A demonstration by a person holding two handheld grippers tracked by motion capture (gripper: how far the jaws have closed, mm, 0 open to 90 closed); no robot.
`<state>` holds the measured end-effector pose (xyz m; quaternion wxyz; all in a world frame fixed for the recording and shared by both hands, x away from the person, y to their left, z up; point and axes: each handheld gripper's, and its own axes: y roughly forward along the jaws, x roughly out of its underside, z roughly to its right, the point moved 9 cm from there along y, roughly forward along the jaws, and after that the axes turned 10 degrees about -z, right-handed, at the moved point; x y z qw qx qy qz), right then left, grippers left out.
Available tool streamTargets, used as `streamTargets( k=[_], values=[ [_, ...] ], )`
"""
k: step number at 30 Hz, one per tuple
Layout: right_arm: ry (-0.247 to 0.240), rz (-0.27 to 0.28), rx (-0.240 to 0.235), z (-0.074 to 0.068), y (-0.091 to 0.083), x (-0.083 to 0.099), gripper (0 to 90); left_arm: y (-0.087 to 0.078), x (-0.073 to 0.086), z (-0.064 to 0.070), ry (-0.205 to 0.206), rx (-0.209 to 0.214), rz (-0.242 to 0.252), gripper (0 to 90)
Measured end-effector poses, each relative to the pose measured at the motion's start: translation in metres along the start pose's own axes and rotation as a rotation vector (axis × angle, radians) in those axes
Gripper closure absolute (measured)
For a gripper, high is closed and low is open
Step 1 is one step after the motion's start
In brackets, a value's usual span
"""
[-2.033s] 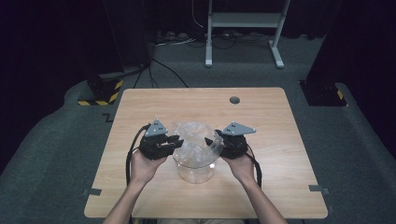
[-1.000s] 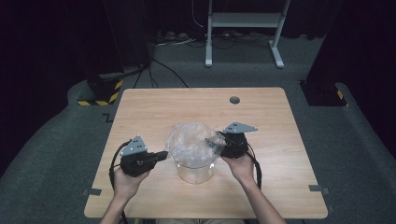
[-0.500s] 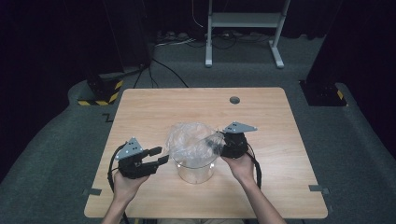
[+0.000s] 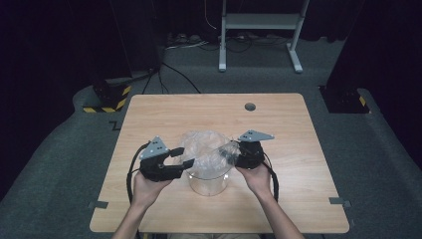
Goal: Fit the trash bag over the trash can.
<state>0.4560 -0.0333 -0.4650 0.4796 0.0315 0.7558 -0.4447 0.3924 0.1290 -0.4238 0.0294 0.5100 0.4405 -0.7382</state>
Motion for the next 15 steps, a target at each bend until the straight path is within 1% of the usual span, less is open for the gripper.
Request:
streamTargets(
  k=[1,2,5,6,8,10,12,15],
  values=[
    [0.0,0.0,0.0,0.0,0.0,0.0,44.8,0.003,-0.001,0.002,0.005,-0.001,-0.012,49.1],
    [0.002,-0.001,-0.001,0.0,0.0,0.0,44.8,0.007,-0.002,0.004,0.007,0.011,-0.022,53.7],
    [0.006,-0.004,-0.003,0.0,0.0,0.0,44.6,0.013,-0.003,0.01,0.02,0.048,-0.05,71.1],
    [0.006,-0.005,-0.002,0.0,0.0,0.0,44.6,0.014,-0.003,0.012,0.031,0.056,-0.057,76.2],
    [0.003,-0.01,0.003,0.0,0.0,0.001,44.6,0.013,-0.003,0.015,0.057,0.057,-0.064,85.5],
    [0.001,-0.015,0.006,0.001,-0.001,0.001,44.4,0.011,-0.002,0.018,0.076,0.063,-0.063,89.3],
    [0.004,-0.014,0.003,0.001,-0.001,0.001,44.2,0.007,0.0,0.021,0.086,0.066,-0.057,89.8],
    [0.005,-0.014,0.004,0.001,0.0,0.001,44.2,0.002,0.003,0.025,0.1,0.085,-0.039,90.0]
  ],
)
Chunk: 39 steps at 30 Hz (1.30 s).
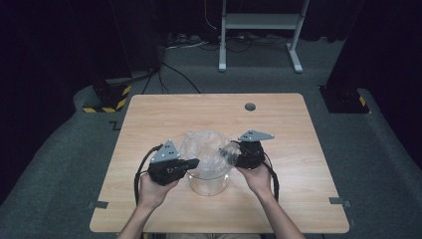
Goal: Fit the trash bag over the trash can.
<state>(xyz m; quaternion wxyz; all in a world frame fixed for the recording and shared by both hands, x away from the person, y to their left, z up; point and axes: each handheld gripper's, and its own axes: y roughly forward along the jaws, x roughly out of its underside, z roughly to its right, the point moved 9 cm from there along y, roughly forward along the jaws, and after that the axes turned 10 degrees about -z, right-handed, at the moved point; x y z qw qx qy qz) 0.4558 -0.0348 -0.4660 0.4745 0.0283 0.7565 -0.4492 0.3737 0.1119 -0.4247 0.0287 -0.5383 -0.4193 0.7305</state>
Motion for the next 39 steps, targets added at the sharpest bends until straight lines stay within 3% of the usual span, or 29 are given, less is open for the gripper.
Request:
streamTargets(
  k=[6,13,19,24,28,33,36,39],
  values=[
    [-0.002,-0.003,0.005,0.0,0.0,0.0,44.2,-0.01,0.014,0.012,0.016,0.047,0.04,90.0],
    [0.004,-0.006,0.006,0.001,0.0,0.0,44.3,-0.009,0.034,0.025,0.031,0.091,0.065,90.0],
    [0.001,-0.007,0.014,0.001,0.0,-0.001,44.7,0.002,0.048,0.029,0.066,0.099,0.034,89.9],
    [0.001,-0.01,0.015,0.001,0.0,-0.001,44.7,0.012,0.053,0.022,0.042,0.101,0.019,89.2],
    [-0.003,-0.012,0.017,0.001,0.0,-0.001,44.7,0.005,0.052,0.024,0.051,0.059,0.029,73.7],
    [-0.005,-0.019,0.022,0.001,0.0,-0.001,44.8,-0.013,0.042,0.025,0.008,0.044,0.101,53.5],
    [-0.005,-0.018,0.02,0.001,0.0,-0.001,44.7,-0.025,0.032,0.027,-0.011,0.067,0.162,49.7],
    [-0.003,-0.019,0.02,0.001,0.001,-0.001,44.7,-0.032,0.021,0.021,-0.048,0.036,0.183,44.8]
  ],
)
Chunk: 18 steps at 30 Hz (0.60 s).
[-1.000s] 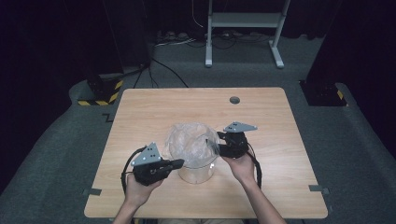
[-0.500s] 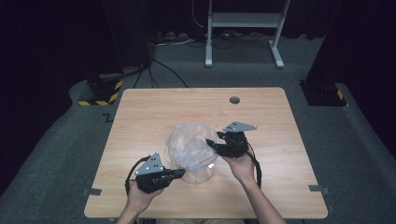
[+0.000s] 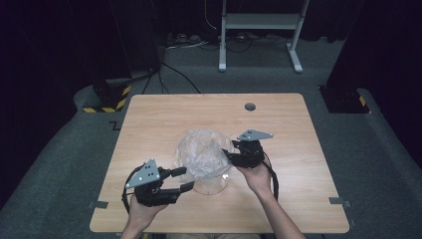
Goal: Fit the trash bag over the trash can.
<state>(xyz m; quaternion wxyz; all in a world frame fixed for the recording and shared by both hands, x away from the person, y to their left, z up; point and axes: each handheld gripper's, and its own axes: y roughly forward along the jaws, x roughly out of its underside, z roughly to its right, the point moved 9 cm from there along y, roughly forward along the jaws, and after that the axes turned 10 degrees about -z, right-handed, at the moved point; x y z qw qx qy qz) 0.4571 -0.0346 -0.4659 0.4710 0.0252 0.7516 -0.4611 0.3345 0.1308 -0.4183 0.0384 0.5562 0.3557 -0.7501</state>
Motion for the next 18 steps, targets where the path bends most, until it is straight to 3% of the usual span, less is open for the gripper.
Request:
streamTargets(
  k=[3,8,14,18],
  values=[
    [-0.004,0.001,0.002,0.0,0.0,0.0,44.6,0.004,-0.012,-0.013,-0.041,-0.041,-0.019,41.5],
    [0.004,-0.002,0.011,0.0,0.001,-0.001,45.0,0.021,-0.03,-0.031,-0.081,-0.051,-0.049,38.9],
    [0.009,-0.005,0.021,-0.001,0.004,-0.004,46.5,0.034,-0.048,-0.036,-0.087,-0.034,-0.073,38.7],
    [0.013,-0.011,0.015,-0.003,0.006,-0.005,46.7,0.05,-0.052,-0.039,-0.104,-0.027,-0.156,38.6]
  ],
)
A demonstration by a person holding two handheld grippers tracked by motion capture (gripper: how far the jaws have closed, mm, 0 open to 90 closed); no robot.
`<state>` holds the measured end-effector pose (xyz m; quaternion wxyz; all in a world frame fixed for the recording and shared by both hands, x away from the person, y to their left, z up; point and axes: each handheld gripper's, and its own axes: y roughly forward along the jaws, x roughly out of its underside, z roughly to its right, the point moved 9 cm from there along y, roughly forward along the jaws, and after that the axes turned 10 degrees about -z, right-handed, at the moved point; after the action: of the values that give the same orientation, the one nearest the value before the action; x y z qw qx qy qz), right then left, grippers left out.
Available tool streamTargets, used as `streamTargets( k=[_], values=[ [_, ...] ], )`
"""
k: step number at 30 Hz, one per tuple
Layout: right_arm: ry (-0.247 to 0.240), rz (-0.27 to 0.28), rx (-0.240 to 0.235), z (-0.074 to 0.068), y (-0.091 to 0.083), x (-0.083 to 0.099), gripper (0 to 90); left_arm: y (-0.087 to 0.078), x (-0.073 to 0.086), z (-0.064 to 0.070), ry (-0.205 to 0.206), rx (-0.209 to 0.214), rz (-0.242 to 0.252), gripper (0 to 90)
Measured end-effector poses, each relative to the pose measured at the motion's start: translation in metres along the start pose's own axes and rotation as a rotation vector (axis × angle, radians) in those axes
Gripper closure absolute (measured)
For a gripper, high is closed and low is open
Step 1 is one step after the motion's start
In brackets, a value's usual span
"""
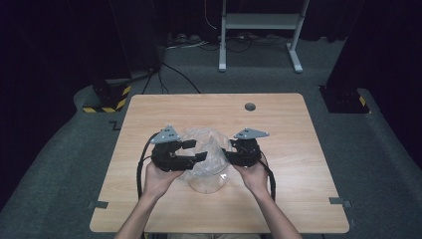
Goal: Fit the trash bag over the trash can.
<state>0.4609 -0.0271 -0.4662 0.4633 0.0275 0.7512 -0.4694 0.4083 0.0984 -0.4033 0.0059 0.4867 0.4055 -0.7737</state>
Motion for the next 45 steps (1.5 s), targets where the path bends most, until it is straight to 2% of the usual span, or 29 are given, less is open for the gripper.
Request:
streamTargets(
  k=[3,5,7,9,12,16,17,18,20,23,25,27,31,33,36,38,41,44,45],
  values=[
    [0.006,0.001,-0.007,0.0,0.0,0.0,46.5,0.01,0.002,0.003,-0.02,0.047,-0.051,48.3],
    [0.006,0.001,-0.007,0.0,0.0,0.0,46.5,0.013,0.004,0.008,-0.007,0.071,-0.069,58.0],
    [0.006,0.002,-0.006,0.0,0.0,0.0,46.5,0.013,0.005,0.013,0.011,0.095,-0.068,65.8],
    [0.007,0.004,-0.007,0.0,0.0,0.0,46.4,0.009,0.006,0.019,0.032,0.119,-0.045,74.2],
    [0.008,0.008,-0.012,0.0,0.001,0.0,46.1,0.001,0.009,0.031,0.083,0.147,-0.008,83.3],
    [0.016,0.005,-0.017,0.0,0.001,0.0,45.4,-0.002,0.027,0.05,0.179,0.162,-0.022,88.3],
    [0.011,0.005,-0.016,0.001,0.001,0.0,45.2,-0.001,0.033,0.054,0.211,0.156,-0.03,88.4],
    [0.011,0.004,-0.016,0.001,0.001,0.0,44.9,0.0,0.04,0.058,0.225,0.159,-0.043,88.4],
    [0.011,0.005,-0.016,0.001,0.001,0.0,44.7,0.003,0.055,0.065,0.294,0.134,-0.064,88.3],
    [0.015,0.003,-0.019,0.0,0.001,0.0,44.5,0.008,0.068,0.068,0.343,0.106,-0.091,87.9],
    [0.013,0.002,-0.019,0.001,0.001,0.0,44.4,0.013,0.075,0.069,0.356,0.1,-0.112,86.9],
    [0.014,0.0,-0.019,0.001,0.001,0.0,44.4,0.02,0.083,0.066,0.366,0.077,-0.15,83.7],
    [0.013,-0.01,-0.019,0.0,0.001,0.0,44.4,0.031,0.095,0.057,0.35,0.025,-0.217,69.6],
    [0.012,-0.009,-0.019,0.0,0.001,0.0,44.4,0.03,0.097,0.056,0.346,0.019,-0.216,58.9],
    [0.009,-0.007,-0.012,0.0,0.001,0.0,45.1,0.018,0.095,0.059,0.346,0.027,-0.158,43.8],
    [-0.003,-0.006,-0.01,-0.001,0.0,0.0,45.9,0.005,0.092,0.061,0.338,0.045,-0.109,37.8],
    [-0.008,0.015,-0.025,-0.003,-0.002,-0.002,49.6,-0.015,0.085,0.062,0.316,0.057,-0.04,33.5],
    [-0.008,0.035,-0.034,-0.002,-0.006,-0.003,55.1,-0.026,0.079,0.057,0.322,-0.005,-0.009,30.1],
    [-0.012,0.04,-0.039,-0.002,-0.007,-0.004,56.8,-0.028,0.077,0.055,0.307,-0.017,0.003,30.1]
  ],
)
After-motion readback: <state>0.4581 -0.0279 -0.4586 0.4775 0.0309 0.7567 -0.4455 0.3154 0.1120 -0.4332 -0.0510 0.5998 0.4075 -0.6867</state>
